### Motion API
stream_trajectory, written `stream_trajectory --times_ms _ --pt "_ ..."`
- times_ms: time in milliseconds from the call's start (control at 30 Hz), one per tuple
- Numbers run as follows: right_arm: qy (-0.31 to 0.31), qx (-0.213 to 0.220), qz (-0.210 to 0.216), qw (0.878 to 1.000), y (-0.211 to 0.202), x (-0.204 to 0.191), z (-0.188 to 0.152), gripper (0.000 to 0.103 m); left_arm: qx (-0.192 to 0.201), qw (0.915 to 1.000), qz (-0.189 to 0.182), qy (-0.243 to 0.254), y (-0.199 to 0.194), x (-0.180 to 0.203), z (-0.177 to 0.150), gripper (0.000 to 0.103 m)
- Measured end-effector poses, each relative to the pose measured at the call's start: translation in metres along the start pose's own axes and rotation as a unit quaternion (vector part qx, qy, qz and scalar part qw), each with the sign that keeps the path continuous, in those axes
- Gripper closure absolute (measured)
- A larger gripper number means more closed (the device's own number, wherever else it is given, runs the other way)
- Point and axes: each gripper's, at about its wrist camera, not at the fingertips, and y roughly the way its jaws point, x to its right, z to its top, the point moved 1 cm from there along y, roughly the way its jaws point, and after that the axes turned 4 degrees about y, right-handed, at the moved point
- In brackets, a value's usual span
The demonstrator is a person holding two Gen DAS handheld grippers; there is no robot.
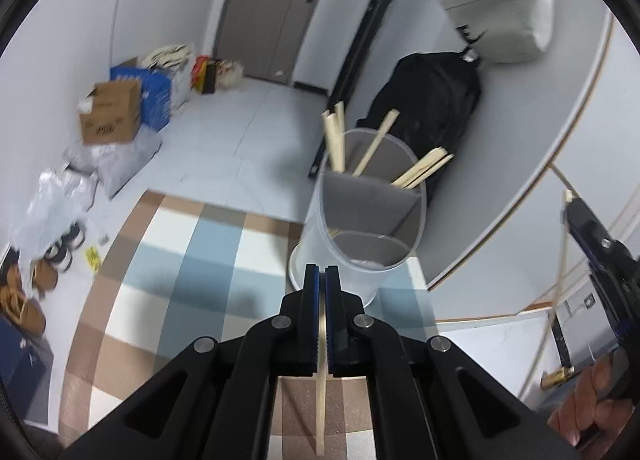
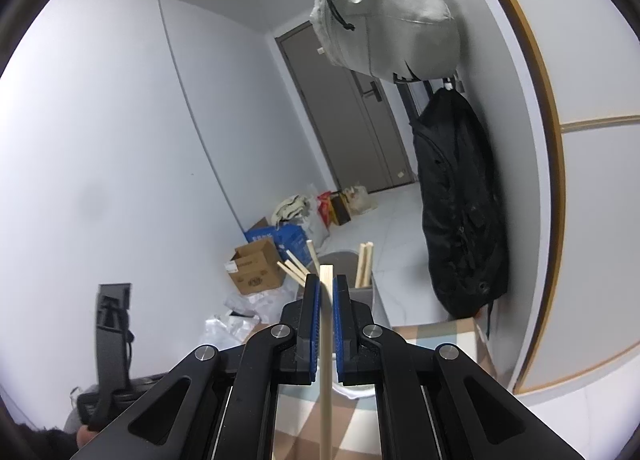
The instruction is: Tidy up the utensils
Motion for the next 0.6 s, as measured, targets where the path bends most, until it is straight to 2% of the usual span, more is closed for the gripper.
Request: stream_trajectory --times_ms 600 --pt "-0.022 0.045 0.008 0.999 0.017 -0.027 0.047 0.098 0.052 0.9967 -0.043 0.045 -0.036 0.003 0.038 0.103"
